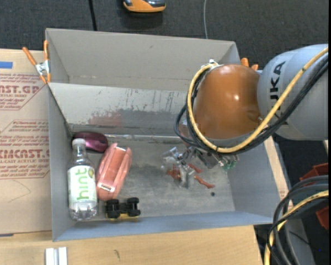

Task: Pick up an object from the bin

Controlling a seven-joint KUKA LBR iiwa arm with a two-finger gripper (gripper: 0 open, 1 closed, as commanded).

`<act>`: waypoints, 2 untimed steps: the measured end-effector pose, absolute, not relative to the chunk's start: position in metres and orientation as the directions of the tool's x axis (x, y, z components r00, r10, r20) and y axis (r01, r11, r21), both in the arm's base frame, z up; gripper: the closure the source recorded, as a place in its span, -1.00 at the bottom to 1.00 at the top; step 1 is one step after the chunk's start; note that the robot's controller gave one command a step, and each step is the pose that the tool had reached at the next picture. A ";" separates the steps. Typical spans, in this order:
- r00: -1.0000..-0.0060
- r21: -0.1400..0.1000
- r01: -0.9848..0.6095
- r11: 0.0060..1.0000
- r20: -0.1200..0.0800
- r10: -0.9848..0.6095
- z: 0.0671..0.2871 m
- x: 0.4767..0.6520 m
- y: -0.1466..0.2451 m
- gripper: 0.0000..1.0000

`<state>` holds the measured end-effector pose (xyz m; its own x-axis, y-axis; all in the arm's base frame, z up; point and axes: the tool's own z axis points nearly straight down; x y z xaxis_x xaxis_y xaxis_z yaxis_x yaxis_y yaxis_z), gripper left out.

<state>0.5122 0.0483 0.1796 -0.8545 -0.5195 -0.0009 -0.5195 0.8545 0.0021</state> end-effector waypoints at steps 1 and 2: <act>-0.854 0.003 -0.520 0.854 0.003 -0.520 0.195 0.514 0.049 1.00; -0.788 -0.003 -0.615 0.788 -0.007 -0.615 0.225 0.523 0.051 1.00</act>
Offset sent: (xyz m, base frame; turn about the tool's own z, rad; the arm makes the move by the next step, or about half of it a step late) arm 0.0273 -0.0005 -0.0007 -0.3993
